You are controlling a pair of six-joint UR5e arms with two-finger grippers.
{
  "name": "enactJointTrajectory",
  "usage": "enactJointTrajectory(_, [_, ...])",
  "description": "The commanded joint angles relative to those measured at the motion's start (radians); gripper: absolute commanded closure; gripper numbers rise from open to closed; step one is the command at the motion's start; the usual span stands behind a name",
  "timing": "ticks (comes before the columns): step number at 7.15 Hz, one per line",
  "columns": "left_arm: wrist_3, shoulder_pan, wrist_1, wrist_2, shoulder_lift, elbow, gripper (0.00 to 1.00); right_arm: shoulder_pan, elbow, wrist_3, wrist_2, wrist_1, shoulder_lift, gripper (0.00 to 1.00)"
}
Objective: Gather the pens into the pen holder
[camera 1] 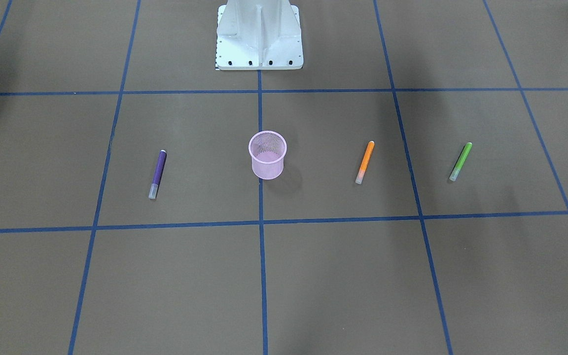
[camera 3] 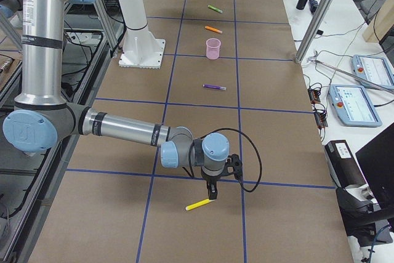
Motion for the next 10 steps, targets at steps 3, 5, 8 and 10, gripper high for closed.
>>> enactJointTrajectory(3, [0.001, 0.0, -0.006, 0.002, -0.002, 0.003, 0.0, -0.018, -0.149, -0.063, -0.006, 0.007, 0.035, 0.01])
enactJointTrajectory(5, [0.002, 0.0, -0.006, 0.002, -0.002, 0.005, 0.0, -0.048, -0.185, -0.067, -0.006, 0.009, 0.035, 0.04])
enactJointTrajectory(8, [0.001, 0.0, -0.006, 0.002, -0.002, 0.008, 0.0, -0.105, -0.199, -0.076, -0.063, 0.007, 0.075, 0.14])
enactJointTrajectory(10, [0.001, 0.0, -0.006, 0.002, -0.002, 0.008, 0.0, -0.11, -0.245, -0.133, -0.063, 0.007, 0.098, 0.19])
